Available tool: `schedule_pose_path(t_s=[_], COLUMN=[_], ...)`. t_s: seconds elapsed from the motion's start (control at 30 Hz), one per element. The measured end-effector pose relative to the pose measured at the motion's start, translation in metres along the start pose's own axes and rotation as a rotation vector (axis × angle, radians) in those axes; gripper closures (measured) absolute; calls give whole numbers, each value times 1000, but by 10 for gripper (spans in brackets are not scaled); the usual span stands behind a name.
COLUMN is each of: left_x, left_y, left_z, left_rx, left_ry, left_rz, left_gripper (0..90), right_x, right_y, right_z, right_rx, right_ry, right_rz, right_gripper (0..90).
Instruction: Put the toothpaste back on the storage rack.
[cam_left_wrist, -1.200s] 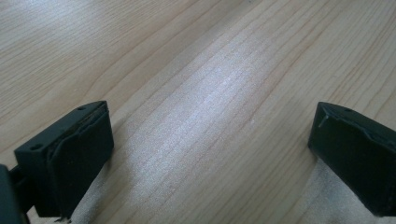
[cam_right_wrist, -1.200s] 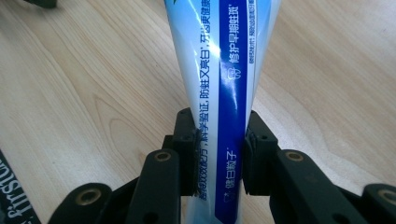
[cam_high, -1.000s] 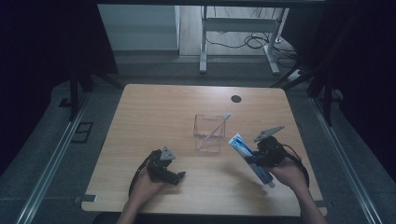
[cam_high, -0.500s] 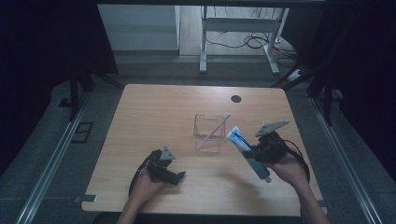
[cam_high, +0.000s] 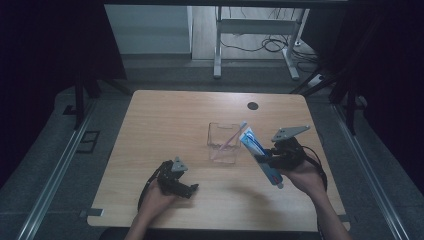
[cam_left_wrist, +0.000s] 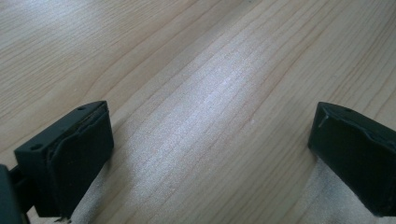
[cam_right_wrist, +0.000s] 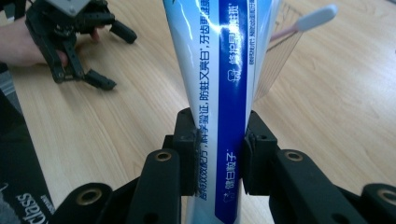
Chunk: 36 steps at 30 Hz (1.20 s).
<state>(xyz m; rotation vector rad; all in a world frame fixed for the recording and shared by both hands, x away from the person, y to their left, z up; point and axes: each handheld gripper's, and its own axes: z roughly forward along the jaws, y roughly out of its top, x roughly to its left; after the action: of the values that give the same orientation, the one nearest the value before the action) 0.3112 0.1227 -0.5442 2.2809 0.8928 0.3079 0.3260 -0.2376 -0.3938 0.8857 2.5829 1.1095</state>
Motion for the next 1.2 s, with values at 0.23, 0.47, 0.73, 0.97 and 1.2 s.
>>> schedule_pose_path(t_s=[0.23, 0.47, 0.73, 0.97, 1.2], left_x=[0, 0, 0, 0, 0], left_y=[0, 0, 0, 0, 0], left_z=[0, 0, 0, 0, 0], left_rx=[0, -2, 0, 0, -1], left_ry=[0, 1, 0, 0, 0], left_rz=[1, 0, 0, 0, -1], left_gripper=[1, 1, 1, 1, 1], right_x=[0, -1, -5, -5, -5], right_y=[9, 17, 23, 34, 44], right_z=[2, 7, 10, 11, 17], right_rx=[-42, -87, -133, -168, -211], right_ry=[-11, -34, -43, -50, -55], right_rz=[0, 6, 15, 9, 13], right_gripper=[710, 711, 711, 711, 711])
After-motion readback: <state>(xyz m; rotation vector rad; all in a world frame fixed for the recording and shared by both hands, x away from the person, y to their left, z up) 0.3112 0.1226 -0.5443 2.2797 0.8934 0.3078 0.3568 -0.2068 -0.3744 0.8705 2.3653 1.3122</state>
